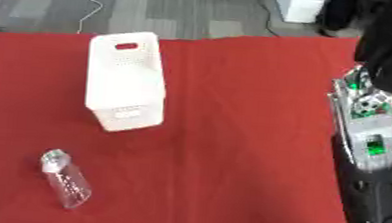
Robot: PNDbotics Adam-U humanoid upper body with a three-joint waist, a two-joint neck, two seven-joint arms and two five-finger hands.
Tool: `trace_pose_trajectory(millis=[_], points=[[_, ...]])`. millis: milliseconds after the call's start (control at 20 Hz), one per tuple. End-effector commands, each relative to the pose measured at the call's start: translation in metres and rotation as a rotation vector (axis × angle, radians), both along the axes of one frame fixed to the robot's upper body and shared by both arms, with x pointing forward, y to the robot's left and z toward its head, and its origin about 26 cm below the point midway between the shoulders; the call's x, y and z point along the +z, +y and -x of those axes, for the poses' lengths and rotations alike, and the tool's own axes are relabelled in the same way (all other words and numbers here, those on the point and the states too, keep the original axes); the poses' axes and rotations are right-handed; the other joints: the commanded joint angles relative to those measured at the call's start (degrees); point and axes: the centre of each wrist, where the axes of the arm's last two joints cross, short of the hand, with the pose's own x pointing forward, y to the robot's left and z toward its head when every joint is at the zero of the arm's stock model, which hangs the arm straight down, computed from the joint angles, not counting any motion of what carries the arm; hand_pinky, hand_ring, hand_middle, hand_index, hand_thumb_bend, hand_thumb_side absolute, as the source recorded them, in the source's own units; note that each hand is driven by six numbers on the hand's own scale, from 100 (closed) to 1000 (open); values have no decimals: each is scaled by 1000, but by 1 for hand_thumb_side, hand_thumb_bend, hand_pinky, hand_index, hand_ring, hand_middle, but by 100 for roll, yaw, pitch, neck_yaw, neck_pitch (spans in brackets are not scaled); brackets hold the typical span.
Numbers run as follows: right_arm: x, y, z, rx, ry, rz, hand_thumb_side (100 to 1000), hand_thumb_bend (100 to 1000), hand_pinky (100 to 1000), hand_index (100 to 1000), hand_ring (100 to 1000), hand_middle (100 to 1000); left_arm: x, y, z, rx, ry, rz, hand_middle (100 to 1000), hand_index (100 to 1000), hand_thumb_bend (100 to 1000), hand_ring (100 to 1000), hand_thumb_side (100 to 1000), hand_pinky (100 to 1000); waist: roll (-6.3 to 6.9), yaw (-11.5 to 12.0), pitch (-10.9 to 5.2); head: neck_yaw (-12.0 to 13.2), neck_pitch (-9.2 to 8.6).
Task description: Pick up objects on the table and place them in the box.
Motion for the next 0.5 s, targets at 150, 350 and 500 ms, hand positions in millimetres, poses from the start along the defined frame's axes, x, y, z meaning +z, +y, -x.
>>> trace_pose_trajectory(millis=[150, 350, 500], points=[[8, -1, 2, -3, -19, 30, 1000, 100, 345, 488, 334, 332, 13, -4, 3, 79, -42, -342, 679, 726, 100, 596, 692, 677, 31, -22, -73, -89, -4], [9, -1, 2, -1, -19, 31, 1000, 100, 345, 488, 334, 332, 10, -14, 3, 207, 67, -606, 615, 699, 100, 553, 680, 621, 47, -43, -74, -104, -4], [9, 0, 2, 1, -18, 30, 1000, 100, 345, 488, 334, 332, 13, -21, 2, 245, 137, -729, 619, 717, 172, 556, 659, 619, 55, -48, -74, -146, -4]])
